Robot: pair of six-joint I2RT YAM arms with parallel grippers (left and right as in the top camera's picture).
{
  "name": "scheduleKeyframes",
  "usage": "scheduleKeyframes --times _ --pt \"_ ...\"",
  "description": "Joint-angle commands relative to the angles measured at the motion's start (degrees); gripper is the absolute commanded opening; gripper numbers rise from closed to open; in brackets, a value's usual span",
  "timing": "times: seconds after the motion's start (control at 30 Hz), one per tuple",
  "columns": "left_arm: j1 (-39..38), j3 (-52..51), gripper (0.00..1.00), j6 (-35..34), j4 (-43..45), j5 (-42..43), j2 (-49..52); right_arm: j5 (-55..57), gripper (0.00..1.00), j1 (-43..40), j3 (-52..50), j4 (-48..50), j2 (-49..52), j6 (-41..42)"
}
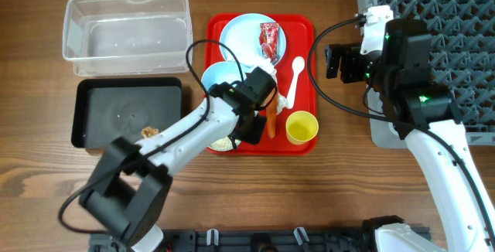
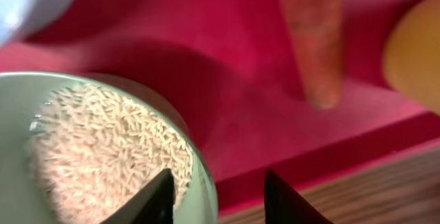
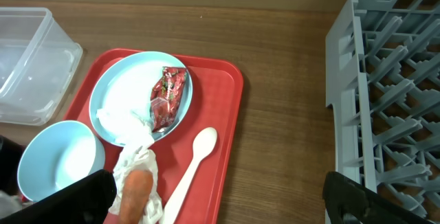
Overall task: Sort waste into correct bins and load items into the dishwasher rack
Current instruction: 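Grasp the rim of the rice bowl with the left gripper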
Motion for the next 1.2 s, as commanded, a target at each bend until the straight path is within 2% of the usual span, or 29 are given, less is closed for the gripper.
scheduleKeyframes --times 0.0,0.1,0.37,0.43,0.53,0.8,1.17 --pt "-0.1 -1.0 0.37 -1.7 0.7 0.6 4.0 1.0 1.00 -0.2 1.2 0.2 0.5 0.3" --pt "-0.1 -1.0 0.27 -3.3 1.2 0.7 4.8 1.0 1.00 -0.2 1.2 0.2 0.5 0.3" --pt "-0.2 -0.7 0.20 -4.6 0.7 0.6 4.6 1.0 1.00 -0.2 1.2 0.2 0.5 0.3" --pt "-0.2 0.0 0.11 -4.9 -0.2 0.7 4.4 1.0 1.00 -0.2 1.2 0.2 0.5 0.3" --pt "-0.2 1.1 0.04 -4.8 -1.3 0.1 4.3 1.0 1.00 -0.2 1.2 0.2 0.5 0.3" --pt "-0.1 1.4 0.04 -5.3 -1.8 -0.6 4.3 1.0 1.00 -0.2 1.2 0.3 0.5 0.3" --pt "4.1 11.9 0.04 -6.5 -12.4 0.4 -0.2 1.0 1.00 -0.2 1.2 0.3 0.5 0.4"
